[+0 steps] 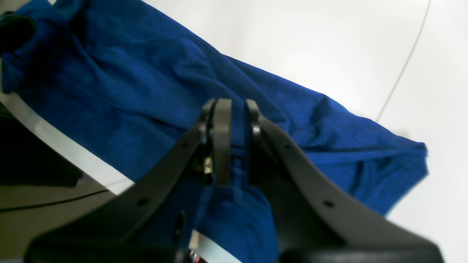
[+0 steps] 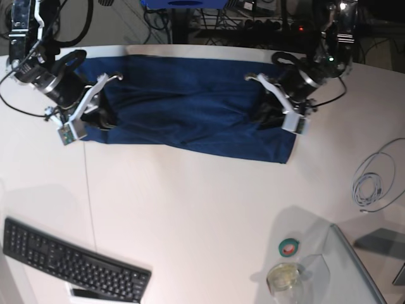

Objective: Layout the t-shirt on the table in an organized manner, then fold the t-shirt properly
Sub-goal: 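Fold both shirt ends toward the middle with both grippers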

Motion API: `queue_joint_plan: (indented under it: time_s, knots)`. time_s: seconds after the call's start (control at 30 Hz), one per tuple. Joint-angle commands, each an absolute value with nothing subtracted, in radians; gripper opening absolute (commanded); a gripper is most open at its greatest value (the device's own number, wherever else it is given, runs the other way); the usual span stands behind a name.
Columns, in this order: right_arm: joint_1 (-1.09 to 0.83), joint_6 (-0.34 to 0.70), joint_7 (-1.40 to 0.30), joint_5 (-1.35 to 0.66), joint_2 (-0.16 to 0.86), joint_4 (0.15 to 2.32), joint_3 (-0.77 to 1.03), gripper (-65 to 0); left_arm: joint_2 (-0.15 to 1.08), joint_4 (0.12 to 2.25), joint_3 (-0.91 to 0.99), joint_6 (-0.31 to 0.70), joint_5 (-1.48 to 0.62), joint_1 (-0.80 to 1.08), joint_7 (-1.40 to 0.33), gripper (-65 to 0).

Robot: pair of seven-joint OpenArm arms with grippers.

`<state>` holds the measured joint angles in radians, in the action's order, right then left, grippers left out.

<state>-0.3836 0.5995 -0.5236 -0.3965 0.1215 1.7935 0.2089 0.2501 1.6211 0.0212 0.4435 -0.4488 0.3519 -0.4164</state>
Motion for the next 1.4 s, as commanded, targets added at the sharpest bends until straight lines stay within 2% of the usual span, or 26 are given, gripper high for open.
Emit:
queue_joint_plan:
  time_s: [0.0, 0.3, 0.53, 0.73, 1.37]
  knots:
    - [-0.381, 0.607, -0.499, -0.414, 0.125, 1.808, 0.229, -58.7, 0.259, 1.641, 0.001, 0.44, -0.464, 0.34, -0.394, -65.0]
    - [-0.383, 0.607, -0.499, -0.414, 0.131, 1.808, 0.248, -58.7, 0.239, 1.635, -0.143, 0.435, -0.466, 0.292, -0.394, -65.0]
    - [-0.383, 0.607, -0.499, -0.414, 0.13, 1.808, 0.248, -58.7, 0.22, 1.62, -0.147, 0.435, -0.466, 0.266, -0.395, -65.0]
    - [-0.381, 0.607, -0.499, -0.414, 0.13, 1.808, 0.248, -58.7, 0.177, 1.616, -0.145, 0.435, -0.466, 0.222, -0.521, -65.0]
    - [-0.375, 0.607, -0.499, -0.414, 0.131, 1.807, 0.248, -58.7, 0.171, 1.532, -0.154, 0.435, -0.466, 0.197, -0.522, -65.0]
